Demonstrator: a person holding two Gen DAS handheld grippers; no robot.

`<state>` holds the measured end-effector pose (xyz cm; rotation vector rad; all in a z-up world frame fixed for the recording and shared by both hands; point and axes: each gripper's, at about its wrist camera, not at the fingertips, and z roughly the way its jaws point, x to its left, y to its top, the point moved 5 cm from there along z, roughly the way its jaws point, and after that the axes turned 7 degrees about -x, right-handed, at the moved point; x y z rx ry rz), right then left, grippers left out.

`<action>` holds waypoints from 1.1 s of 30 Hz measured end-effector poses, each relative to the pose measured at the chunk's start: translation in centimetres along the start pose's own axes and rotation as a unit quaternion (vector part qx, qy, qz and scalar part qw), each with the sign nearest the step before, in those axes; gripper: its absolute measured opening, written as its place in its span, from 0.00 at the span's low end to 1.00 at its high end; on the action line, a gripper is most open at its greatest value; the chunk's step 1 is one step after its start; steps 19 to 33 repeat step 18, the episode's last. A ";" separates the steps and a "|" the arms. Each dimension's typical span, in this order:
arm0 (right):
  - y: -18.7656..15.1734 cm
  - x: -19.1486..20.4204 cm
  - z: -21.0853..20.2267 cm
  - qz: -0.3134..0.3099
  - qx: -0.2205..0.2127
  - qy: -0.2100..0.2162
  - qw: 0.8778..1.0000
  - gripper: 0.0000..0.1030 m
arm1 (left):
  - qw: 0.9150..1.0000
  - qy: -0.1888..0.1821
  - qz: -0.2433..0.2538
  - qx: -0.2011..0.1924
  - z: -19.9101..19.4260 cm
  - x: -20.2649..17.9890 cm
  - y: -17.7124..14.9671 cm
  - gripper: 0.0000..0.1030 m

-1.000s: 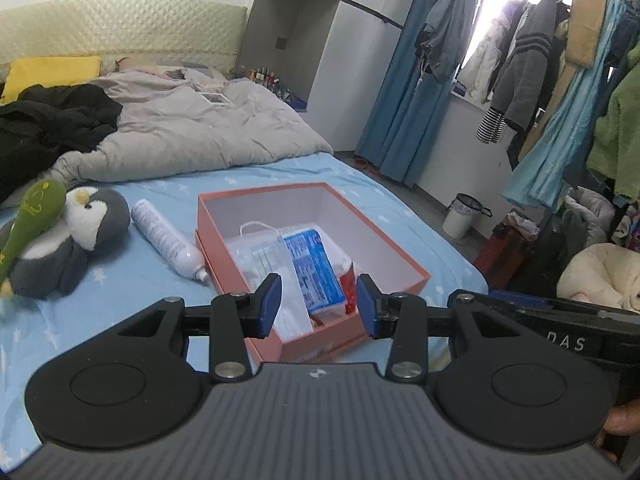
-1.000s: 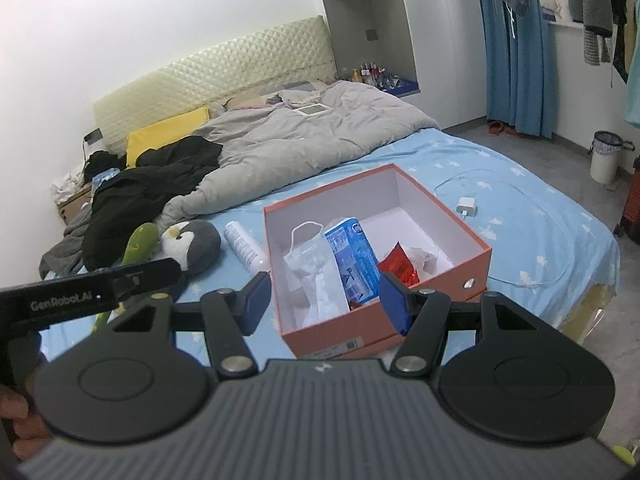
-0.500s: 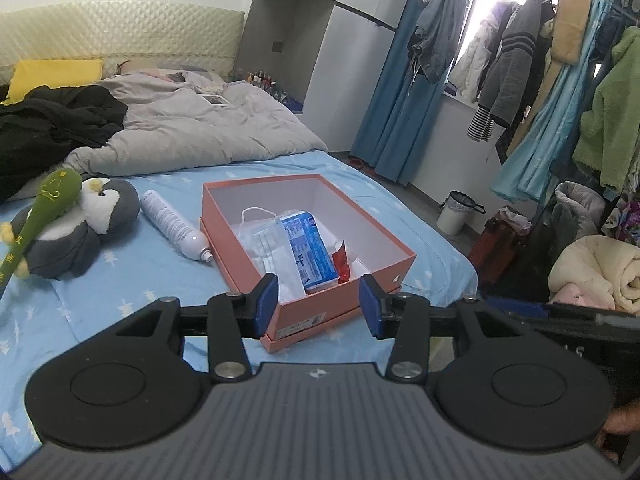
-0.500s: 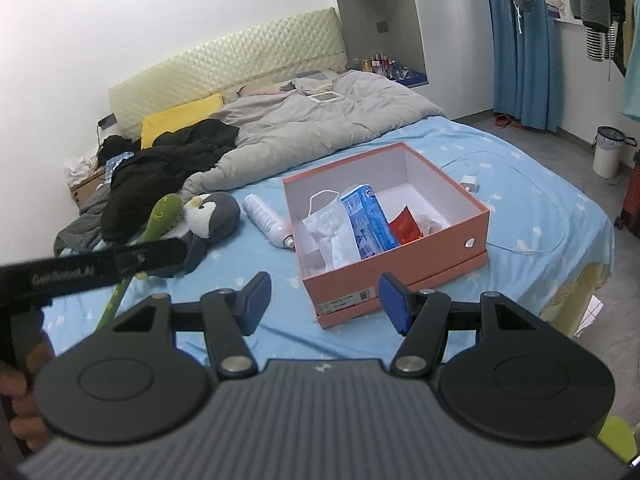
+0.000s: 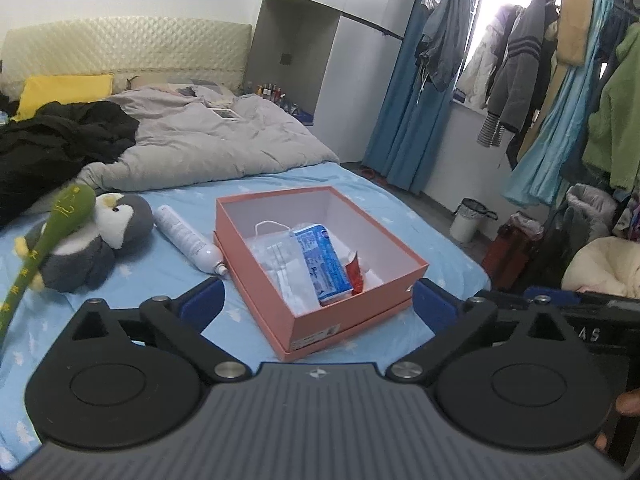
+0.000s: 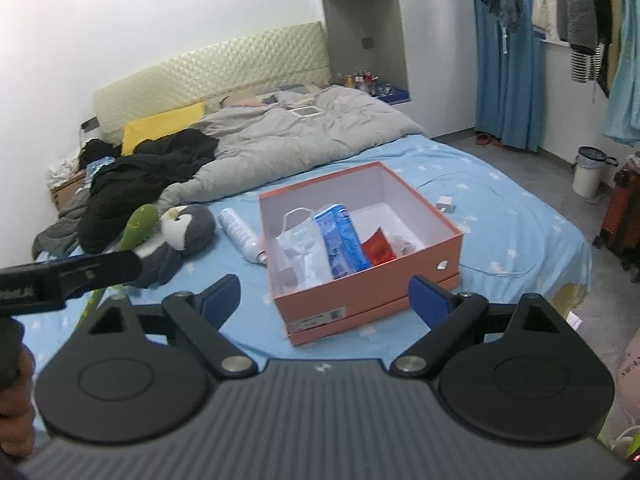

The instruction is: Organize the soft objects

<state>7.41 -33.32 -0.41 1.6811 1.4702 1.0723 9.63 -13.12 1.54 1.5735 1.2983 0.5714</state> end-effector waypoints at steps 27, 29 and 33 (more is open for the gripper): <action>0.0 -0.4 -0.2 0.008 0.003 0.002 1.000 0.90 | 1.000 0.021 0.014 0.015 0.3 -0.5 -0.4 1.00; 0.0 -0.4 -0.2 0.008 0.003 0.002 1.000 0.90 | 1.000 0.021 0.014 0.015 0.3 -0.5 -0.4 1.00; 0.0 -0.4 -0.2 0.008 0.003 0.002 1.000 0.90 | 1.000 0.021 0.014 0.015 0.3 -0.5 -0.4 1.00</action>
